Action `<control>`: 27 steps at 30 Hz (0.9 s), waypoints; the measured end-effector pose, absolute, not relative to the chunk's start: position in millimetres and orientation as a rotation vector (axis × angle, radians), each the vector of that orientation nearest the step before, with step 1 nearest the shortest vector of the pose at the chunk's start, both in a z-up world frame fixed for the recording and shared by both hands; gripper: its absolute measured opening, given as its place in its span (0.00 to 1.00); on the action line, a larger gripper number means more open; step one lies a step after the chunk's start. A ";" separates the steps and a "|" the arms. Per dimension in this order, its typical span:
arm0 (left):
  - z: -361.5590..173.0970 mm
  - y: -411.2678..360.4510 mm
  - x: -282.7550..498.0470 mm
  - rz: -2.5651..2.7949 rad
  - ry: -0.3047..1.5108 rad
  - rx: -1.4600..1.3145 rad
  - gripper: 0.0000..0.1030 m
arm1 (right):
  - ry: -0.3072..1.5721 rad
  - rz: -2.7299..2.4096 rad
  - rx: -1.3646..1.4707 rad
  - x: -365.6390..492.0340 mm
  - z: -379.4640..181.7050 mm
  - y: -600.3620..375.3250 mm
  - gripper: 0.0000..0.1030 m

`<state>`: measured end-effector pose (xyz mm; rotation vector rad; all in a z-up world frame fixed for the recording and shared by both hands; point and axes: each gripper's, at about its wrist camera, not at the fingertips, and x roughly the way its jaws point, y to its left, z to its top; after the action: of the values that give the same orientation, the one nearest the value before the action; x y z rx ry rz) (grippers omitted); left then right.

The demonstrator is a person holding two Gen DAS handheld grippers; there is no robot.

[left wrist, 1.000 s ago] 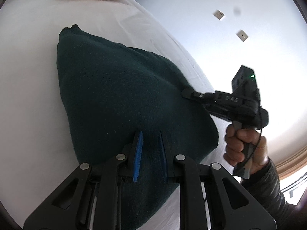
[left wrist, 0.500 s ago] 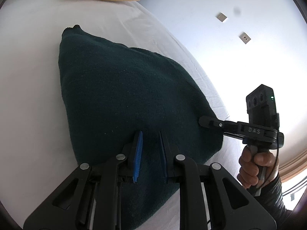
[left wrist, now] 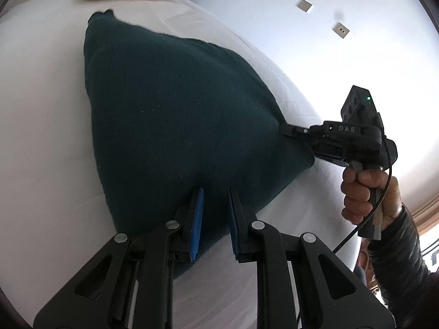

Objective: Fold small clothes

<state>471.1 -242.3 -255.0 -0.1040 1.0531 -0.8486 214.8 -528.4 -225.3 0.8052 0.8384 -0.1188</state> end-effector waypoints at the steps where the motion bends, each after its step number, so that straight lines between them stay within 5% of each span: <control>1: -257.6 -240.5 472.7 -0.855 1.061 -0.128 0.16 | 0.825 -0.110 0.805 213.2 -225.7 -528.3 0.10; 14: -221.2 -227.4 485.5 -0.869 1.031 -0.098 0.16 | 0.741 -0.075 0.591 210.5 -143.1 -474.0 0.14; 20: -221.5 -238.6 533.6 -0.855 1.036 -0.158 0.16 | 0.872 0.036 0.668 240.4 -199.3 -468.9 0.16; 27: -234.2 -228.3 549.6 -0.857 1.062 -0.205 0.16 | 0.861 0.035 0.711 212.7 -221.7 -485.9 0.06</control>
<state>549.6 -228.3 -234.2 -0.2055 1.0619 -0.8568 212.7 -485.9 -221.7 0.7106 0.8606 0.0345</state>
